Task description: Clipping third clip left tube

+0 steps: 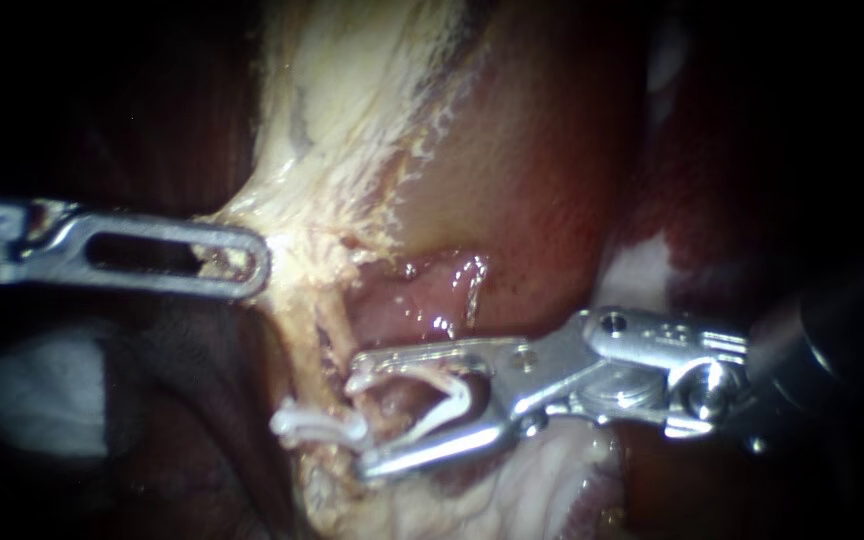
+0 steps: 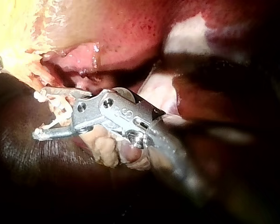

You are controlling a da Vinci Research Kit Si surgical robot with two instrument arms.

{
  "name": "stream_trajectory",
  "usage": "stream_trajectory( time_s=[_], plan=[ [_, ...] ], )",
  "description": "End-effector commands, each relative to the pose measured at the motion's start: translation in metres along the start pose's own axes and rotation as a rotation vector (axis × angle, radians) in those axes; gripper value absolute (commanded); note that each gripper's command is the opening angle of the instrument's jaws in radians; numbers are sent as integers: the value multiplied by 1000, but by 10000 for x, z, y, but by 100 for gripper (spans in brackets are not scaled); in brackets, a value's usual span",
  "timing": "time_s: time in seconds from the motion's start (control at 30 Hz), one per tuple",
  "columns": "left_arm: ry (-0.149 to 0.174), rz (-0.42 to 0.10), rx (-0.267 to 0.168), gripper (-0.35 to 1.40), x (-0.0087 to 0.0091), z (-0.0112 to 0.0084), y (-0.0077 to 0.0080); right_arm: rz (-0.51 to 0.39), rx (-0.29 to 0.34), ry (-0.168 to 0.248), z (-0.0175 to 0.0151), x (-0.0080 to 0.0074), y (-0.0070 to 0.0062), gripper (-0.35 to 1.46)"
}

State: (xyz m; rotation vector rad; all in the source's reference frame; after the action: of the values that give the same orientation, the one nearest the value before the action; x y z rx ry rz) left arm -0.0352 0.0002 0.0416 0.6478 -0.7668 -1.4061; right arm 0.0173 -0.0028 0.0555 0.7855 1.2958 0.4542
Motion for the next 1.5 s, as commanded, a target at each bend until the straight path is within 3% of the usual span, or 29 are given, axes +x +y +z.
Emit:
stream_trajectory(
  time_s=[0.03, 0.47, 0.7, 1.07, 1.5],
  plan=[
    [0, -1, -1, -35, 0, 0, 0, 0, 3, -1, 3, -2, 2, 60],
    [-1, -1, -2, -35, 2, -2, -4, -4, -14, -13, 15, -27, 35, 60],
    [-4, -2, -5, -35, 5, -2, -12, -6, -21, -24, 27, -33, 45, 60],
    [-5, -3, -5, -35, 6, -2, -14, -9, 1, -26, 44, -36, 46, 60],
    [-4, -2, -4, -35, 5, -1, -11, 16, 87, -9, 55, -27, 25, 60]
  ],
)
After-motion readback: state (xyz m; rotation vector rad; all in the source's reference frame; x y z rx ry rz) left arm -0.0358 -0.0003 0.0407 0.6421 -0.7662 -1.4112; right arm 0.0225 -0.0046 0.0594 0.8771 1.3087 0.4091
